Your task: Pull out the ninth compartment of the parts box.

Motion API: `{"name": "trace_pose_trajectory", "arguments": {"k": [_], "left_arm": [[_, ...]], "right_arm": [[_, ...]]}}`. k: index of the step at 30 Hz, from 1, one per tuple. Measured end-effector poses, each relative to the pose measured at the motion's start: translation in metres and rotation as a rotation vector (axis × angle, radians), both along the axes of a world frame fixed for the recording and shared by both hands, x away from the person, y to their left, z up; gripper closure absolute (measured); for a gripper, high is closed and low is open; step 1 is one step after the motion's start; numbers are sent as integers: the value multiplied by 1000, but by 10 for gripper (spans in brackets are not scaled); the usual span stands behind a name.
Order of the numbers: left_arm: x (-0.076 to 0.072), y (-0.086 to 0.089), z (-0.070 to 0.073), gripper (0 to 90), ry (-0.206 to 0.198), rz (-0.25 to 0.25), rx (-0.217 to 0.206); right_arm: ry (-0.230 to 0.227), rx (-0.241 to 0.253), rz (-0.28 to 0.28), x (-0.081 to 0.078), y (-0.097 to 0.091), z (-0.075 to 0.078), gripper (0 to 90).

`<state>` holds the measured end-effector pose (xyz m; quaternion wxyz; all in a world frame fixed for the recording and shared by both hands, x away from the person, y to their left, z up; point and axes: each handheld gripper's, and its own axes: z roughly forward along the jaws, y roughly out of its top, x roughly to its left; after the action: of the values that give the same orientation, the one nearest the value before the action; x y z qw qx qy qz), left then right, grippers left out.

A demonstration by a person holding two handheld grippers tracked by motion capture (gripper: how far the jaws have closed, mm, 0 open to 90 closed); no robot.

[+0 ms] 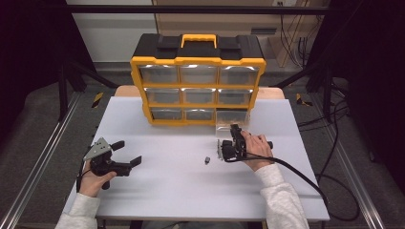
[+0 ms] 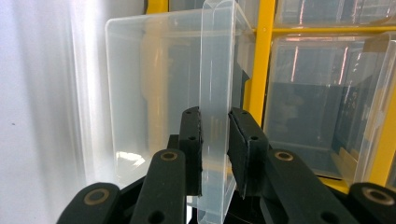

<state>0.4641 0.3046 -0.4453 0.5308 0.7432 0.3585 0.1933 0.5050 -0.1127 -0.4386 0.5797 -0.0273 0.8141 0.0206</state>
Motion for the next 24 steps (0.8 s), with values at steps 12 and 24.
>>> {"name": "trace_pose_trajectory", "arguments": {"k": [12, 24], "left_arm": [[0, 0, 0, 1, -1, 0, -1], [0, 0, 0, 1, 0, -1, 1]], "right_arm": [[4, 5, -5, -1, 0, -1, 759], [16, 10, -7, -2, 0, 0, 754]]}}
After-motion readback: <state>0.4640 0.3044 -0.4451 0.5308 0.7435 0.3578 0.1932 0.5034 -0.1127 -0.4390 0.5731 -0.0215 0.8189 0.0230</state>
